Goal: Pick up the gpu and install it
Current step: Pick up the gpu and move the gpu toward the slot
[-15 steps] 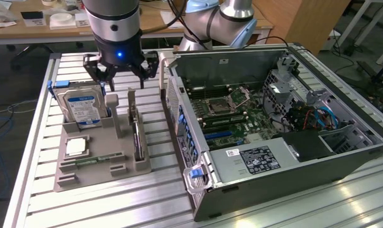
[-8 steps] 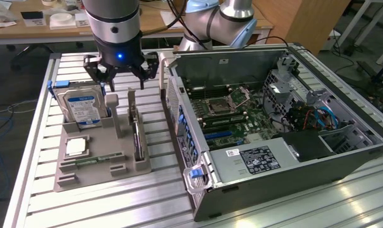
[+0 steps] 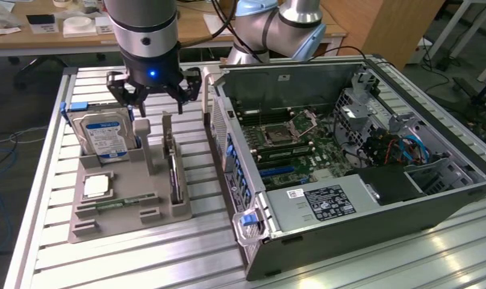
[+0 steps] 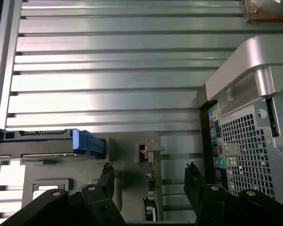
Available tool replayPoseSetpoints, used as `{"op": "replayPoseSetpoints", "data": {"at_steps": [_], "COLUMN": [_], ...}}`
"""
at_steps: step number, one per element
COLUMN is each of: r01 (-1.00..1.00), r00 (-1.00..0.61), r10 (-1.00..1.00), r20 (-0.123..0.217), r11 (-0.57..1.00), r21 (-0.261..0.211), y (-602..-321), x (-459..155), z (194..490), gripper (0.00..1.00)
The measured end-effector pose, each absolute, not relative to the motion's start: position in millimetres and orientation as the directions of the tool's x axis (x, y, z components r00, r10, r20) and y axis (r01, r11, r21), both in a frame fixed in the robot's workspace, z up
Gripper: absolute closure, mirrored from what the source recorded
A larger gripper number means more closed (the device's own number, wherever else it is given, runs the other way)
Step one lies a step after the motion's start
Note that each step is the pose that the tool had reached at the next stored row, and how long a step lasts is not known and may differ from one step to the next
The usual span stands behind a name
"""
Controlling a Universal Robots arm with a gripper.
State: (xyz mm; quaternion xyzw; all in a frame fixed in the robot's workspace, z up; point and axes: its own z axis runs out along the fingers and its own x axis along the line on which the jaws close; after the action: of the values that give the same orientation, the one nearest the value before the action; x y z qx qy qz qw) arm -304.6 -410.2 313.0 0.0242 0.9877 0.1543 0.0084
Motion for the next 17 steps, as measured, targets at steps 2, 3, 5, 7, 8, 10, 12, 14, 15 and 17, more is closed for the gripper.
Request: {"op": "replayPoseSetpoints", "data": {"at_steps": [2, 3, 5, 7, 8, 10, 12, 14, 15, 17], "r01": [0.045, 0.045, 0.045, 0.045, 0.045, 0.045, 0.045, 0.045, 0.045, 0.045], "r00": [-0.999, -0.999, -0.999, -0.999, -0.999, -0.999, -0.999, -0.999, -0.999, -0.999], "r10": [0.051, 0.05, 0.05, 0.051, 0.051, 0.051, 0.051, 0.051, 0.051, 0.051], "r20": [-0.009, -0.009, -0.009, -0.009, -0.009, -0.008, -0.008, -0.008, -0.008, -0.008], "r11": [0.95, 0.95, 0.949, 0.949, 0.948, 0.948, 0.947, 0.947, 0.947, 0.947], "r21": [0.307, 0.308, 0.311, 0.313, 0.314, 0.316, 0.317, 0.317, 0.318, 0.318], "y": [-410.2, -410.2, -410.2, -410.2, -410.2, -410.2, -410.2, -410.2, -410.3, -410.2], "x": [-304.6, -304.6, -304.6, -304.6, -304.6, -304.6, -304.6, -304.6, -304.6, -304.6], "z": [312.2, 311.7, 310.9, 310.0, 309.4, 308.6, 307.8, 307.0, 306.6, 305.7], "gripper": [0.29, 0.29, 0.29, 0.29, 0.29, 0.29, 0.29, 0.29, 0.29, 0.29]}}
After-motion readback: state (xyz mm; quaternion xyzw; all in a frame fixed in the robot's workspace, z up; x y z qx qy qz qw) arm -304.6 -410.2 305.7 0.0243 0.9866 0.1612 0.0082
